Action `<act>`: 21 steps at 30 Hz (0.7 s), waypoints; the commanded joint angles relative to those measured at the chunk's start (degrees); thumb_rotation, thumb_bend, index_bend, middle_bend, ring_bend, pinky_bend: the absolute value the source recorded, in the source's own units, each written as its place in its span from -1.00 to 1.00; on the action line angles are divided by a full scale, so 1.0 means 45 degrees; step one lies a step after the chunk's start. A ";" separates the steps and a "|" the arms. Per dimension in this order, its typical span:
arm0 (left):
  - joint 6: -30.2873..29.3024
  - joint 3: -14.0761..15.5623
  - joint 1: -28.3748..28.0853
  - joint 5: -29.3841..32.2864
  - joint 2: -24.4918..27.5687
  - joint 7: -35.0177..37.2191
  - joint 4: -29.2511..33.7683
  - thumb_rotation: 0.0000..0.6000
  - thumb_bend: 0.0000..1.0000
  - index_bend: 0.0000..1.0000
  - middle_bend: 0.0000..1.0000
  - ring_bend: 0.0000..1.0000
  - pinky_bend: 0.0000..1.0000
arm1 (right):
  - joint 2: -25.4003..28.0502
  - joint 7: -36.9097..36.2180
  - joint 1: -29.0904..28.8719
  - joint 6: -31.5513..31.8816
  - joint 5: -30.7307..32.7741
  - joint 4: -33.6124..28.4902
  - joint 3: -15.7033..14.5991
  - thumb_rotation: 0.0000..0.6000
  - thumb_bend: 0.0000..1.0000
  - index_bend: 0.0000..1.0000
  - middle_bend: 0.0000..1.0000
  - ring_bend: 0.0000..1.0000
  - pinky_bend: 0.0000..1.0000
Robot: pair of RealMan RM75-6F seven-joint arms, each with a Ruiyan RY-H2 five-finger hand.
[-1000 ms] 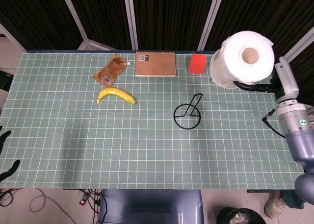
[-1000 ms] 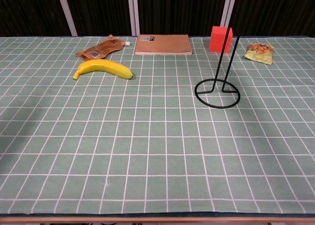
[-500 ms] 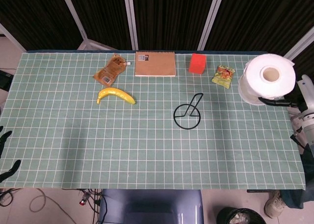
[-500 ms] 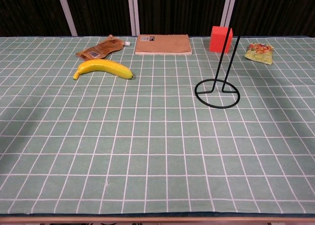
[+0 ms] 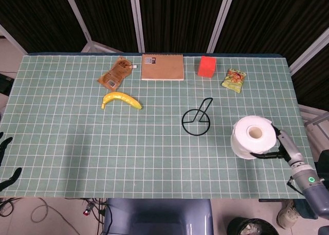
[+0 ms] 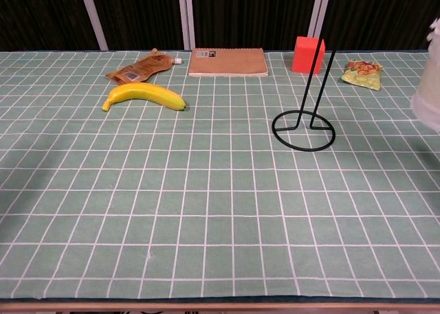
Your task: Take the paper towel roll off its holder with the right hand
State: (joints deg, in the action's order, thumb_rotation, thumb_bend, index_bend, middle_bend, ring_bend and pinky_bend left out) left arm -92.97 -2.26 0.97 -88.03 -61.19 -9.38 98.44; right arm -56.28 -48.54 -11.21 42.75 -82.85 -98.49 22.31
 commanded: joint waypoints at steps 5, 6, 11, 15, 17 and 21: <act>-0.0046 -0.0044 0.0021 0.0047 0.0075 0.0198 -0.0022 1.00 -0.54 -0.71 -1.00 -1.00 -0.94 | -0.2527 -0.1008 -0.0567 0.0479 -0.1367 0.0529 -0.1676 1.00 -1.00 -0.31 -0.17 -0.20 -0.77; -0.0050 -0.0050 0.0024 0.0056 0.0088 0.0233 -0.0028 1.00 -0.54 -0.71 -1.00 -1.00 -0.94 | -0.2860 -0.1001 -0.0694 0.0510 -0.1393 0.0648 -0.1762 1.00 -1.00 -0.31 -0.17 -0.21 -0.77; -0.0030 -0.0059 0.0026 0.0085 0.0144 0.0373 -0.0050 1.00 -0.54 -0.71 -1.00 -1.00 -0.94 | -0.4681 -0.0354 -0.1297 0.0821 -0.1119 0.1574 -0.1881 1.00 -1.00 -0.31 -0.17 -0.22 -0.78; -0.0026 -0.0074 0.0029 0.0116 0.0177 0.0449 -0.0065 1.00 -0.54 -0.71 -1.00 -1.00 -0.94 | -0.5967 0.0786 -0.1579 0.1264 -0.0570 0.2456 -0.1800 1.00 -1.00 -0.31 -0.17 -0.22 -0.79; -0.0010 -0.0084 0.0024 0.0143 0.0181 0.0460 -0.0073 1.00 -0.54 -0.71 -1.00 -1.00 -0.94 | -0.6466 0.1238 -0.1690 0.1448 -0.0339 0.2784 -0.1790 1.00 -1.00 -0.31 -0.18 -0.22 -0.80; 0.0057 -0.0076 -0.0006 0.0149 0.0168 0.0423 -0.0085 1.00 -0.54 -0.70 -1.00 -1.00 -0.94 | -0.7229 0.1934 -0.1894 0.1761 -0.0044 0.3419 -0.1712 1.00 -1.00 -0.31 -0.20 -0.25 -0.83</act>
State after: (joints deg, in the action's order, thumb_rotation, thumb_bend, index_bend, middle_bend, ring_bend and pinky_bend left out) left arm -92.74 -2.61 0.96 -87.36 -60.42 -7.45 98.07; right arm -87.18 -41.37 -18.95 49.66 -84.08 -84.64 14.39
